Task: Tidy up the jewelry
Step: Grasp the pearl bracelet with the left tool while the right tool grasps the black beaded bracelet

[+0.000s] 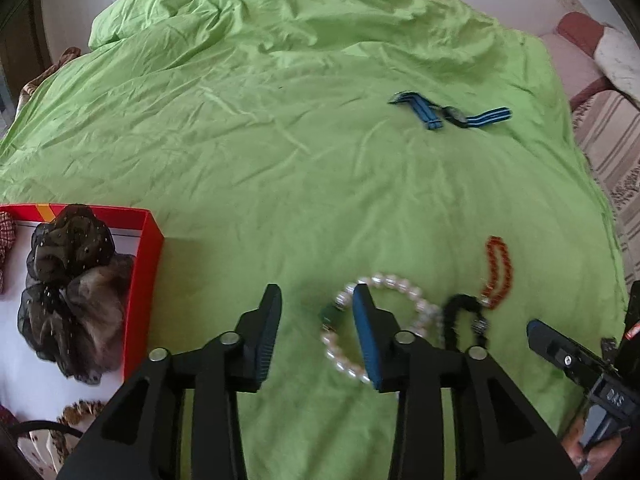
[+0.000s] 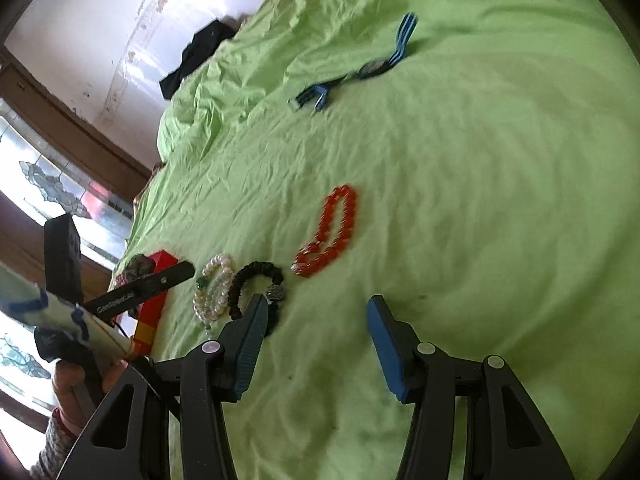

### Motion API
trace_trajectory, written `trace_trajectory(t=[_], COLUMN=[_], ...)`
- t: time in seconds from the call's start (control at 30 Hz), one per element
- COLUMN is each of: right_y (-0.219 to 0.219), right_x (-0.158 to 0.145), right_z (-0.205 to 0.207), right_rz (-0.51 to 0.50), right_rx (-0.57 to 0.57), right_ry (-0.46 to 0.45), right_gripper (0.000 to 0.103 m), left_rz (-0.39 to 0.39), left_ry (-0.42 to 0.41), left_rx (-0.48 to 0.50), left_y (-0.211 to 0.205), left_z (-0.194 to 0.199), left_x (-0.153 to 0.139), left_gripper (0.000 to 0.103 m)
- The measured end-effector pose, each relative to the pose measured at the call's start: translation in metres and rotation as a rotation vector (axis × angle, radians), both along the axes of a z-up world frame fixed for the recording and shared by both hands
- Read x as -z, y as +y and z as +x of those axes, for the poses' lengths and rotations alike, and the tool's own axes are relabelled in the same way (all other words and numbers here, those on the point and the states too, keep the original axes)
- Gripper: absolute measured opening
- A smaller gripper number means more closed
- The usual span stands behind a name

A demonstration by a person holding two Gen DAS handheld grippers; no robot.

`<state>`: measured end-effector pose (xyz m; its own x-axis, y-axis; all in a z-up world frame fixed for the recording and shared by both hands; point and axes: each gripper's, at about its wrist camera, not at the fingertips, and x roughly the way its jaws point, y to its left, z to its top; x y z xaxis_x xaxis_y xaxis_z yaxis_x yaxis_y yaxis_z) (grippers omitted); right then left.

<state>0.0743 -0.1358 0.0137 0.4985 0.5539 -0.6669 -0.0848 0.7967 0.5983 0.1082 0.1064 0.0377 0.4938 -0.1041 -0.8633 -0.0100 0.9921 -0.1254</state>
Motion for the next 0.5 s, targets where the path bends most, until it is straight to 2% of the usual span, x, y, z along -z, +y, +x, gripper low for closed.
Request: trace_trajectory(t=[0.2,0.37,0.5], right_y=[0.029,0.056,0.067], right_x=[0.0,0.002,0.002], right_z=[0.016,0.019,0.019], right_rz=[-0.04,-0.151,-0.219], right_rx=[-0.063,-0.11,-0.121], right_ry=[-0.018,-0.04,-0.059], right_gripper=[0.052,0.046,0.039], left_rz=[0.043,0.083,0.059], left_ry=[0.007,-0.004,0.004], left_rx=[0.036,0.083,0.1], left_y=[-0.006,-0.015,-0.014], left_z=[0.009,0.011,0.006], left_x=[0.012,0.015,0.012], left_gripper=[0.039,0.039,0.039])
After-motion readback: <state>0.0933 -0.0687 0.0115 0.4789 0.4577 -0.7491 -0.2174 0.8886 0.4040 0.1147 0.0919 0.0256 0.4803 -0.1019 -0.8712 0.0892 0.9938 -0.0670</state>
